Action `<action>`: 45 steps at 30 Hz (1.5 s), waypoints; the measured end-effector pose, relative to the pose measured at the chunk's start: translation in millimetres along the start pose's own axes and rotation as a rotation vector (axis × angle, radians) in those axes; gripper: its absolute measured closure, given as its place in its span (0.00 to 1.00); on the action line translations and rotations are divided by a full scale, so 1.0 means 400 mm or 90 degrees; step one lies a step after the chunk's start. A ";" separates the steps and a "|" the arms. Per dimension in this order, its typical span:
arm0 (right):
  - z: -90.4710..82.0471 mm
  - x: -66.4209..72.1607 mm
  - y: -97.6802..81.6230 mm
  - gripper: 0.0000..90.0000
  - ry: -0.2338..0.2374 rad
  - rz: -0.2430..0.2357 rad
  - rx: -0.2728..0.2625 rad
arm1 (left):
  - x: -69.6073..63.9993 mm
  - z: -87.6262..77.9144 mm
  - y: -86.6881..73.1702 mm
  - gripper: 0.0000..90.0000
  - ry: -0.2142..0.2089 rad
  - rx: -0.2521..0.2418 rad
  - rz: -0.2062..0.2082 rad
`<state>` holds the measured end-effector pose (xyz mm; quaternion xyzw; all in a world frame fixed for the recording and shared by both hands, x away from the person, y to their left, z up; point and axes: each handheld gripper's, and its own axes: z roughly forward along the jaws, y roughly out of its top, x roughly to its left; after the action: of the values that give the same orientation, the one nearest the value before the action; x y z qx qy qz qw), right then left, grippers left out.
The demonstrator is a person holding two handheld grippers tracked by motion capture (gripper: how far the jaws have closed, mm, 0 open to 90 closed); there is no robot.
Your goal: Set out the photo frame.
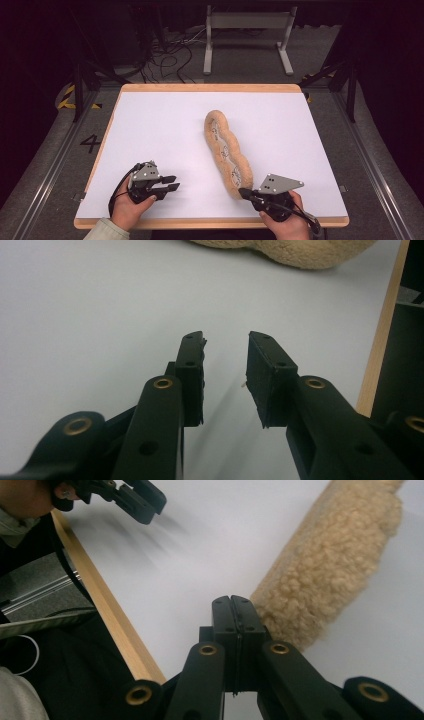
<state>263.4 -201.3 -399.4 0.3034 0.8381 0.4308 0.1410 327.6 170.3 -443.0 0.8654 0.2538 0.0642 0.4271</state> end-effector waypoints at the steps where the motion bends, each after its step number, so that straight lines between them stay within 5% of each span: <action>1: -0.005 -0.005 -0.003 1.00 -0.004 0.004 0.000 | 0.000 0.000 0.000 0.77 0.001 0.000 0.000; 22: -0.056 -0.122 -0.042 1.00 -0.103 0.054 -0.023 | 0.001 0.003 0.000 0.76 0.005 0.005 -0.009; 35: -0.042 -0.177 -0.041 1.00 -0.136 0.072 -0.032 | 0.033 0.007 0.002 0.70 0.046 0.003 -0.076; 38: -0.047 -0.175 -0.038 1.00 -0.134 0.070 -0.035 | 0.052 0.000 0.009 0.64 0.051 -0.023 -0.110; 45: -0.077 -0.156 -0.029 0.94 -0.156 0.062 -0.044 | 0.073 0.006 0.052 0.51 0.047 0.005 -0.096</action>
<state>292.1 -265.2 -392.2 0.3887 0.7837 0.4256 0.2315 361.4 172.5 -431.3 0.8425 0.3340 0.0626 0.4180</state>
